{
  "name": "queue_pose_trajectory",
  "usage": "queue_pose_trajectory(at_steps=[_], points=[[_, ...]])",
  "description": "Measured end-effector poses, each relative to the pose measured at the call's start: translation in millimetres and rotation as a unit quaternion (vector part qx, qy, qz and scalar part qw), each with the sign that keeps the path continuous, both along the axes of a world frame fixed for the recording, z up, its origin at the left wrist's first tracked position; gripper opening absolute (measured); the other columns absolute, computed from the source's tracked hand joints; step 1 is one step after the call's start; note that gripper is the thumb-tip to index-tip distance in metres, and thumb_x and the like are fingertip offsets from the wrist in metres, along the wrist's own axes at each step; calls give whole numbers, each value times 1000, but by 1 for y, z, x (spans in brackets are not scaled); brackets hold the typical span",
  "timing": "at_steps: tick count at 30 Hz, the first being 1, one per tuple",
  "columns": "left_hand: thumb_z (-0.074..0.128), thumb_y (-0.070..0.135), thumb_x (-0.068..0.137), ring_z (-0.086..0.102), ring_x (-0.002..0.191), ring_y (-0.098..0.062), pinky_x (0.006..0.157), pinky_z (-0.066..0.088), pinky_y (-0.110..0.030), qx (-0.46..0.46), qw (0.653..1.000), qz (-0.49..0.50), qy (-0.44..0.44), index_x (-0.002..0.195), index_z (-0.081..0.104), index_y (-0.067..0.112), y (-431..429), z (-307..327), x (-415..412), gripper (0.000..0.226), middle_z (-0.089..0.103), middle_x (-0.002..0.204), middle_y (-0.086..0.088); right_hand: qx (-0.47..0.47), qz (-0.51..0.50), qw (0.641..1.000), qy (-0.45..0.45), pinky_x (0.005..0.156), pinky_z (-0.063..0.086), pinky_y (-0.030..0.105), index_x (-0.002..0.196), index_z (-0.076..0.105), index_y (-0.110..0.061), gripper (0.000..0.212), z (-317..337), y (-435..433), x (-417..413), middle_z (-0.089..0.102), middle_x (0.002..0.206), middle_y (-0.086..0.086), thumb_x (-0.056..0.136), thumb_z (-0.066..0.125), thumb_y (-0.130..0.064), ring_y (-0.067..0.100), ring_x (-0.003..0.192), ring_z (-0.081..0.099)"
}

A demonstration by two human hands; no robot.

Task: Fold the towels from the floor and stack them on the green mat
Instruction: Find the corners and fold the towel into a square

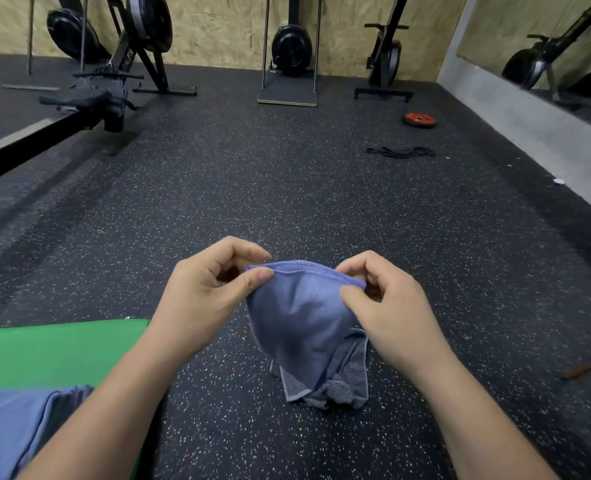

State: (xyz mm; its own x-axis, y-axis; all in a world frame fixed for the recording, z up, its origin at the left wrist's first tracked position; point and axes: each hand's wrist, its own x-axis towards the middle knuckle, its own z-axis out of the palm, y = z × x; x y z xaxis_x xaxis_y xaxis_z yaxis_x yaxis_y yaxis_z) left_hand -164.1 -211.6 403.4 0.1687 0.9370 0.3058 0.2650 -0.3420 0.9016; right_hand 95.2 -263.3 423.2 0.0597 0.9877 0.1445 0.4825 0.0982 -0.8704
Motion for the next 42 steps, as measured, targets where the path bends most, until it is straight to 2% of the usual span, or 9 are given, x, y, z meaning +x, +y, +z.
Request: queue_pose_trajectory(at_steps=[5,8,12,16,20,31,35,38,42], points=[[89,25,86,58,63,-7,61,48,-23,-5,997,-45,58,86,77,25,-10,1,13,12,72,74,-1,-54,69,994,-61,88,53,25,110,67,-38,27,-10,-2,-16,70,101,-13,87,81,-34,4,95,66],[93,24,82,59,65,-7,64,50,-32,-17,994,-71,78,81,76,29,-13,-1,20,17,73,73,4,-57,128,984,-106,95,50,22,120,65,-41,38,-13,-5,-26,66,116,-21,86,82,-46,-4,111,63],[95,27,80,59,68,-14,62,49,-40,-43,995,-79,35,85,76,26,-12,-5,24,20,73,77,1,-31,135,988,-74,80,53,35,100,65,-32,8,-17,-5,-35,69,92,-11,98,73,-33,5,85,62],[90,58,78,72,103,-14,90,58,-46,-79,993,-88,-11,117,72,30,-5,-16,17,51,75,108,2,4,126,990,-67,76,51,35,97,66,-32,8,-16,-5,-37,69,85,-11,105,68,-33,8,82,63],[90,39,84,70,126,-29,111,53,-56,-188,959,-214,11,133,67,24,-4,-37,8,56,76,130,-7,26,122,990,-60,78,51,31,96,70,-29,9,-10,-6,-33,70,87,-11,104,67,-25,11,85,64],[73,62,85,65,100,-4,92,54,-34,-113,927,-182,307,99,71,34,2,-99,-14,32,66,103,15,89,42,994,-36,72,49,28,96,70,-26,9,5,-9,-2,68,82,-4,105,69,-26,10,76,62],[76,34,82,66,93,4,85,55,-33,-132,931,-142,309,92,60,35,8,-102,-26,19,72,95,21,101,2,995,-22,74,50,34,97,70,-25,8,6,-6,8,68,81,-3,104,69,-27,16,76,61],[74,30,79,63,77,-6,81,57,-41,-156,939,-108,286,96,56,34,15,-101,-37,25,74,88,10,107,-35,993,-19,77,50,41,99,69,-27,7,3,-3,17,67,80,-2,105,67,-30,20,76,60],[81,15,91,70,85,-15,86,57,-39,-172,951,-96,238,107,64,35,27,-95,-54,31,76,95,6,107,-67,992,3,75,51,47,100,69,-25,9,0,2,30,67,82,3,106,66,-31,30,79,61]])
